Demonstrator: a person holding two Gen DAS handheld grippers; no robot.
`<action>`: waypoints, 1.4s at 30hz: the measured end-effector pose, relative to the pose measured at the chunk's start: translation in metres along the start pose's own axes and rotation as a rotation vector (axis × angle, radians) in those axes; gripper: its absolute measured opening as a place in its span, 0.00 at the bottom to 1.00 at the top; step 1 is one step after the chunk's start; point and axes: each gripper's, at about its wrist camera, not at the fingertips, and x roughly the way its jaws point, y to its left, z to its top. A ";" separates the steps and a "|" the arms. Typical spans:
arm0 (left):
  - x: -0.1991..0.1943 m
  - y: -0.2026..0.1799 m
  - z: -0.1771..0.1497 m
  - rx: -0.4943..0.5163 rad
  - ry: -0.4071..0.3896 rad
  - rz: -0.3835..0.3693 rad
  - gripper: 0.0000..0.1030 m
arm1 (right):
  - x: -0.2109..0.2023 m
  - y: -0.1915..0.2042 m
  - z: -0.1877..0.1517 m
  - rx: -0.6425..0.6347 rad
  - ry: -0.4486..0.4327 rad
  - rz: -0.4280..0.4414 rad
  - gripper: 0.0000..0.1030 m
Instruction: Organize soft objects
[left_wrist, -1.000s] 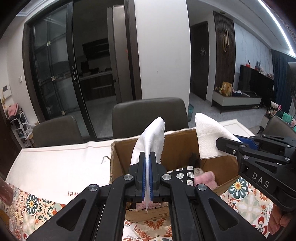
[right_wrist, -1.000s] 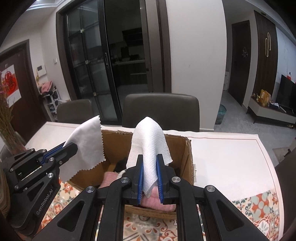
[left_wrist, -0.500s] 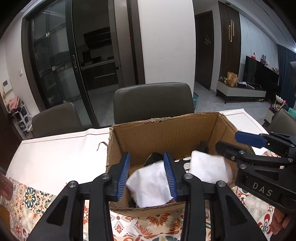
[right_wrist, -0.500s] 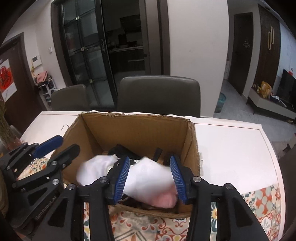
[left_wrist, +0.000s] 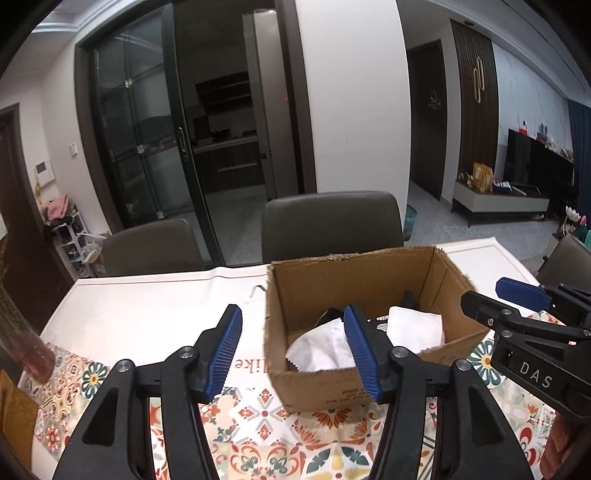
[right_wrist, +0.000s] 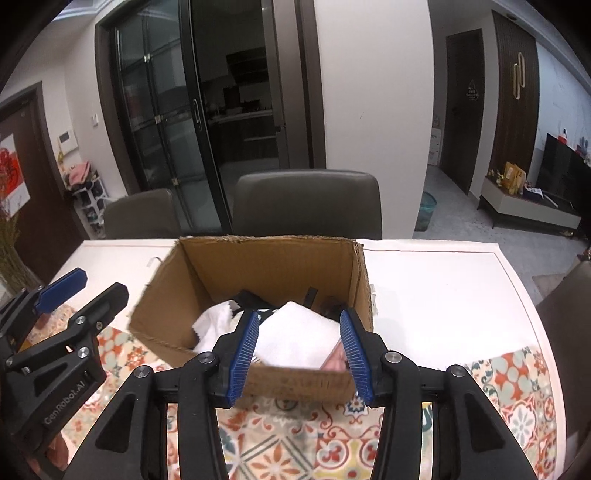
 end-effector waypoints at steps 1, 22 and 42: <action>-0.006 0.001 0.000 -0.005 -0.004 -0.001 0.57 | -0.006 0.002 0.000 0.005 -0.008 0.000 0.46; -0.144 0.023 -0.039 -0.021 -0.095 0.000 0.69 | -0.154 0.036 -0.049 0.012 -0.175 -0.064 0.62; -0.256 -0.003 -0.088 -0.065 -0.162 0.054 0.79 | -0.240 0.021 -0.104 0.002 -0.211 -0.016 0.63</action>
